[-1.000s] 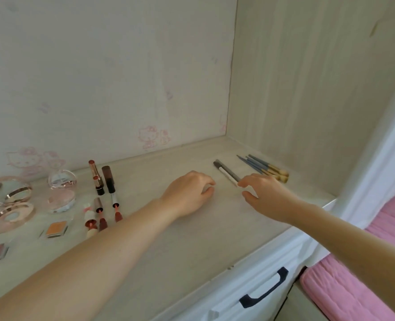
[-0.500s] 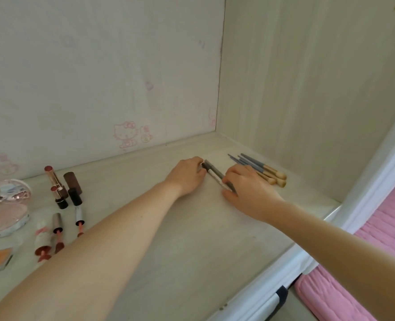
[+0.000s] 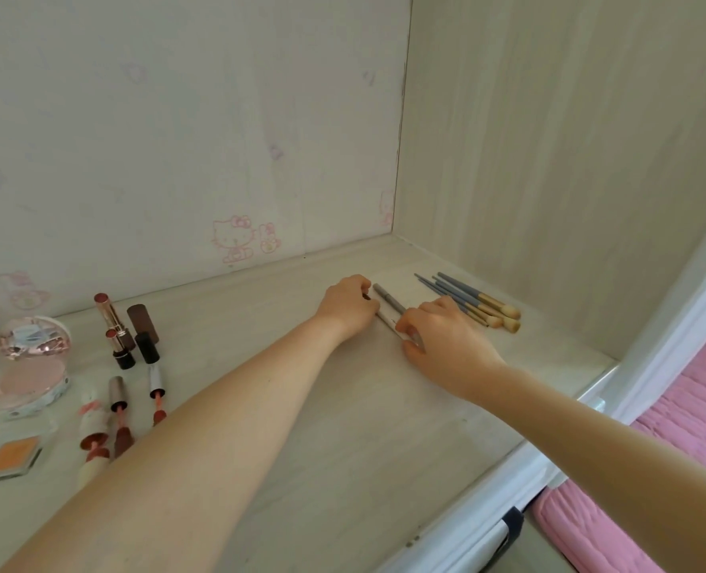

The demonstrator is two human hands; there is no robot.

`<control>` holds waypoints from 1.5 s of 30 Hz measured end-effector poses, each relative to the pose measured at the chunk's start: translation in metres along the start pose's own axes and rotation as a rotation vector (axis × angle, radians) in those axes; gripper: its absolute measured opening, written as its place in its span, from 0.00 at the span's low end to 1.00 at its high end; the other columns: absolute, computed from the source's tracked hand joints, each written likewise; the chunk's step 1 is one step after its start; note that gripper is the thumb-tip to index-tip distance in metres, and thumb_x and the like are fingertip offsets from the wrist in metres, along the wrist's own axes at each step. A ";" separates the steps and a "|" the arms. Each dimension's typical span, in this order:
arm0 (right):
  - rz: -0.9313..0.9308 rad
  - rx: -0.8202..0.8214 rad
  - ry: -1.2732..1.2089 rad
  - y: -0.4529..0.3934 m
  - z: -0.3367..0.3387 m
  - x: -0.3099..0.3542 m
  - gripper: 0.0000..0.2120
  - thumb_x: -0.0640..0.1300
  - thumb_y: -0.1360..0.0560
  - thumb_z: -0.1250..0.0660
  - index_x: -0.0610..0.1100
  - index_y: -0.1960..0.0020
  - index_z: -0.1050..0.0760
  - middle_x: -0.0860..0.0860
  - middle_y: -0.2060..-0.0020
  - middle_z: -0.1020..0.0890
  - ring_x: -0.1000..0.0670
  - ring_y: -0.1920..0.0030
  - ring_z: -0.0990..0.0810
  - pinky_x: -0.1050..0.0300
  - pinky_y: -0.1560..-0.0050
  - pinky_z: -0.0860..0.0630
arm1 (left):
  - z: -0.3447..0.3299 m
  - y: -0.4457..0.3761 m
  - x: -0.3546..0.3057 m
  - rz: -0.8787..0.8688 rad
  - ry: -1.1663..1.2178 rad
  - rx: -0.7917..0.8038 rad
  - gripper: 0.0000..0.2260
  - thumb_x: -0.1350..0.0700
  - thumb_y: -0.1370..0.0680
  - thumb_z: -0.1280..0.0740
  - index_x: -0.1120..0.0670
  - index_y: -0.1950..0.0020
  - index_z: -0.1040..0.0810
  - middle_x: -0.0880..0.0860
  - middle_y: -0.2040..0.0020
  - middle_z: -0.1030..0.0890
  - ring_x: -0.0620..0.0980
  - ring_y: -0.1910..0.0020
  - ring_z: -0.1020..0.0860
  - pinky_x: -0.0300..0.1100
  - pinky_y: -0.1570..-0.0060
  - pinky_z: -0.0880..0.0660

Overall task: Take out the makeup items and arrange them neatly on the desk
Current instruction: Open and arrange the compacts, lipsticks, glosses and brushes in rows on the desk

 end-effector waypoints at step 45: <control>-0.215 0.102 -1.143 0.062 0.012 0.272 0.06 0.42 0.26 0.31 0.44 0.62 0.21 0.48 0.69 0.16 0.46 0.66 0.15 0.58 0.70 0.23 | 0.199 0.266 0.102 0.023 0.966 -0.291 0.07 0.61 0.27 0.27 0.57 0.50 0.17 0.53 0.57 0.16 0.47 0.59 0.17 0.40 0.60 0.21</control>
Point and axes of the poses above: each hand's wrist, its own y-axis away from the middle knuckle, its own z-axis out of the back of the hand, x = y × z, the point moved 4 cm from there along -y, towards the middle knuckle
